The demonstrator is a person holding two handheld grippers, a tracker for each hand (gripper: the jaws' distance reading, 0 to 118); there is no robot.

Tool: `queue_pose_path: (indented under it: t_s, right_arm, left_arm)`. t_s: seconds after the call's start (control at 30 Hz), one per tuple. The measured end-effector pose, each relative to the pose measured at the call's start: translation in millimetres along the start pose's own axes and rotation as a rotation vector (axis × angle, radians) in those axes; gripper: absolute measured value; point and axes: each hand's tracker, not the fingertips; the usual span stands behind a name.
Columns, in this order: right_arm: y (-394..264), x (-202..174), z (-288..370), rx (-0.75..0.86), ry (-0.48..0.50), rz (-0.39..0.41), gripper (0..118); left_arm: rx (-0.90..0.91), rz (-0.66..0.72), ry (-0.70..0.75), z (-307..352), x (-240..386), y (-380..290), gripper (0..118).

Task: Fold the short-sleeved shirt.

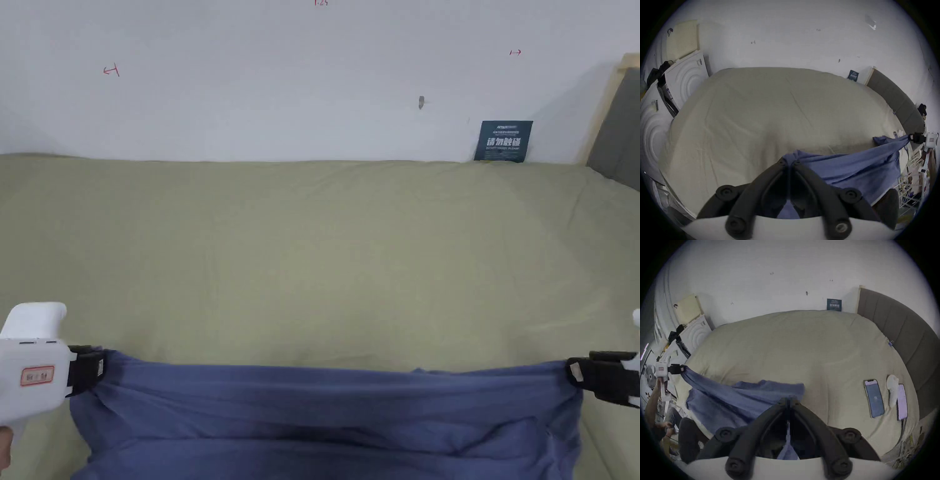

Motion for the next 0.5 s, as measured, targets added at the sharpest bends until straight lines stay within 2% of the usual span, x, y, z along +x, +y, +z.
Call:
queue_pose_path:
  t_s: [0.27, 0.4, 0.5]
  right_arm:
    - [-84, -3, 45, 0.046, 0.018, -0.024, 4]
    - [-116, 3, 40, -0.008, 0.028, -0.053, 4]
    - [-127, 6, 28, -0.044, 0.014, -0.039, 4]
  left_arm:
    - [0.061, -0.047, -0.006, 51, -2, -81, 0]
    - [0.034, -0.009, -0.027, 46, -13, -117, 0]
    - [0.004, -0.016, -0.036, 32, -23, -137, 0]
